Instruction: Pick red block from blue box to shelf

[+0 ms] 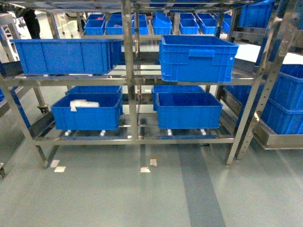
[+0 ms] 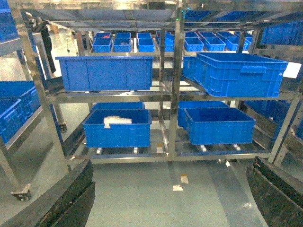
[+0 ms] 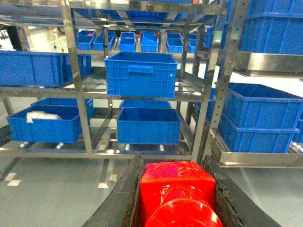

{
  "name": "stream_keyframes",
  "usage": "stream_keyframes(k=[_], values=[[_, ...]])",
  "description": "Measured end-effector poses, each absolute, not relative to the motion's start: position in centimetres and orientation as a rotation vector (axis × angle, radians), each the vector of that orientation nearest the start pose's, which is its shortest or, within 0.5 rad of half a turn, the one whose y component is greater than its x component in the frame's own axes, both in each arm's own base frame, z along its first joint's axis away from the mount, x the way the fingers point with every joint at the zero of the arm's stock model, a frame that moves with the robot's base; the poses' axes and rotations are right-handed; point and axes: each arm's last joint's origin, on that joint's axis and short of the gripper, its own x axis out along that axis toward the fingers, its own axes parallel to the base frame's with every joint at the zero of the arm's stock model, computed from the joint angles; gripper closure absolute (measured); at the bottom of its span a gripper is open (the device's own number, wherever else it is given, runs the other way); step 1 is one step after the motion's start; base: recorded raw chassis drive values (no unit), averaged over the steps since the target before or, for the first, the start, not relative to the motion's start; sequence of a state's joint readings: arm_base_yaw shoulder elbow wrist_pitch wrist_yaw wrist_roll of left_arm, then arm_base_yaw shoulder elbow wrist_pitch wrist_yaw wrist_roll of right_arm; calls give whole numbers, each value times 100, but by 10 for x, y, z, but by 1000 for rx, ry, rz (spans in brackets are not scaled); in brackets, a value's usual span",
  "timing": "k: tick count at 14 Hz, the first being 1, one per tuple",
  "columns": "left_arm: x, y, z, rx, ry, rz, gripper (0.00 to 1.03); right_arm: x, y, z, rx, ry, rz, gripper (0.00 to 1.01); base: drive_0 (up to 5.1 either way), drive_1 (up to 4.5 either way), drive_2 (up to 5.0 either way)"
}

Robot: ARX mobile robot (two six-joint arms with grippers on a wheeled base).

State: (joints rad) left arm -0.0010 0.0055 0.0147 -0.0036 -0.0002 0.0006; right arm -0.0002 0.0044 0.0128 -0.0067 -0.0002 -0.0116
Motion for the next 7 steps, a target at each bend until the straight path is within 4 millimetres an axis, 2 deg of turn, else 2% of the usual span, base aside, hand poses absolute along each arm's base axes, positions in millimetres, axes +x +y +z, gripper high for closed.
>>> stream_keyframes(k=[7], values=[[97,0,168,1,-5,0,5,97,0,167,-12,-6,0,73,-164,-164,-164]])
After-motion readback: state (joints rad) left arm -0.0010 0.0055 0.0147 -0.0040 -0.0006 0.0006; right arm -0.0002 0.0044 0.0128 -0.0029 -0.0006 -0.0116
